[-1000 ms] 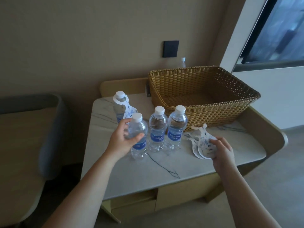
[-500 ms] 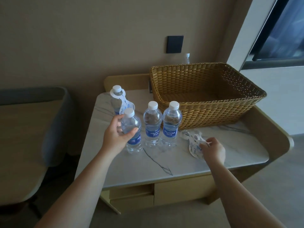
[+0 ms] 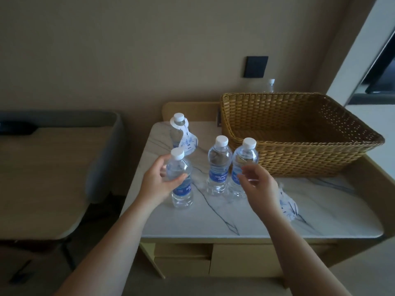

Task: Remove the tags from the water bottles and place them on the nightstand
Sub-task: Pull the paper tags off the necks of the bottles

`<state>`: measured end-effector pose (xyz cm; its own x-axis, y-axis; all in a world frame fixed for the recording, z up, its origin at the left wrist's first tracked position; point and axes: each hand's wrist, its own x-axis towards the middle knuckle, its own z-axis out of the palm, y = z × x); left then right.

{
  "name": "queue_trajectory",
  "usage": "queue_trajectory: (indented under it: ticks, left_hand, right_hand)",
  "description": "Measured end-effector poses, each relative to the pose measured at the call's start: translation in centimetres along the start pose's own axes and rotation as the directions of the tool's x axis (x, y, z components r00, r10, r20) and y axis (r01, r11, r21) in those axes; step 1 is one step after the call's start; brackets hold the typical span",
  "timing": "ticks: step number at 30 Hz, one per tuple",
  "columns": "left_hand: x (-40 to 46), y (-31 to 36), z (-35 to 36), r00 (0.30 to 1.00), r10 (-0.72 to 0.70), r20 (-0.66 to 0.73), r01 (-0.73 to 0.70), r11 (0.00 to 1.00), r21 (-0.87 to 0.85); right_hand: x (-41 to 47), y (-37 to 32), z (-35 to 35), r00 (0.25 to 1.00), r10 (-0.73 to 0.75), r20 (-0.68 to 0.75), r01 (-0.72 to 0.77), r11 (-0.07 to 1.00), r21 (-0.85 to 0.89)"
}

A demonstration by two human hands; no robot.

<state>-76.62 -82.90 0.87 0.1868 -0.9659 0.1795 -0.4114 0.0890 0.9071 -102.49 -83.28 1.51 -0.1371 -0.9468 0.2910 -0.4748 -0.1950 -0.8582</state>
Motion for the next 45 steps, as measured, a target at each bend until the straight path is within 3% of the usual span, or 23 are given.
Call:
queue_trajectory:
  ticks: [4,8,12,17,22,26,29,34,40,45]
  left_hand:
    - [0.5,-0.4,-1.7,0.999,-0.021,0.045,0.021,1.0,0.006]
    - [2.0,-0.6,-3.3,0.982,0.006,0.187,-0.001,1.0,-0.026]
    - [6.1,-0.8,-5.2,0.988,0.04,0.151,-0.026,0.996,-0.09]
    - [12.8,-1.4,-6.2,0.985,0.056,0.165,-0.045,0.996,-0.071]
    - [17.4,-2.1,-4.2,0.931,0.052,0.361,-0.038,0.998,-0.045]
    - [19.1,-2.1,-2.6,0.866,0.059,0.496,-0.013,0.995,-0.096]
    - [19.9,-2.5,-2.5,0.851,0.076,0.519,-0.003,0.99,-0.14]
    - [20.4,-3.3,-2.3,0.849,0.087,0.522,-0.001,0.987,-0.162]
    - [20.7,-3.5,-2.4,0.855,0.081,0.512,0.001,0.987,-0.158]
    - [20.7,-3.4,-2.5,0.862,0.082,0.501,-0.038,0.994,-0.098]
  right_hand:
    - [1.4,-4.5,2.8,0.99,-0.036,0.138,0.019,0.992,0.121]
    - [3.6,-7.8,6.2,0.979,-0.001,0.205,-0.058,0.958,0.279]
    - [7.0,-9.6,9.6,0.97,0.078,0.23,-0.164,0.909,0.383]
    - [10.7,-9.9,13.7,0.965,0.18,0.19,-0.226,0.939,0.258]
    - [12.0,-8.3,16.0,0.95,0.289,0.116,-0.303,0.944,0.133]
    - [12.1,-6.7,16.6,0.92,0.357,0.163,-0.371,0.927,0.062]
    - [11.9,-6.1,16.7,0.915,0.377,0.145,-0.392,0.915,0.098]
    - [11.1,-6.1,16.4,0.944,0.33,-0.004,-0.326,0.936,0.13]
    - [10.5,-7.0,15.8,0.939,0.336,0.069,-0.34,0.937,0.077]
    - [10.5,-8.4,15.2,0.953,0.292,0.08,-0.301,0.944,0.137]
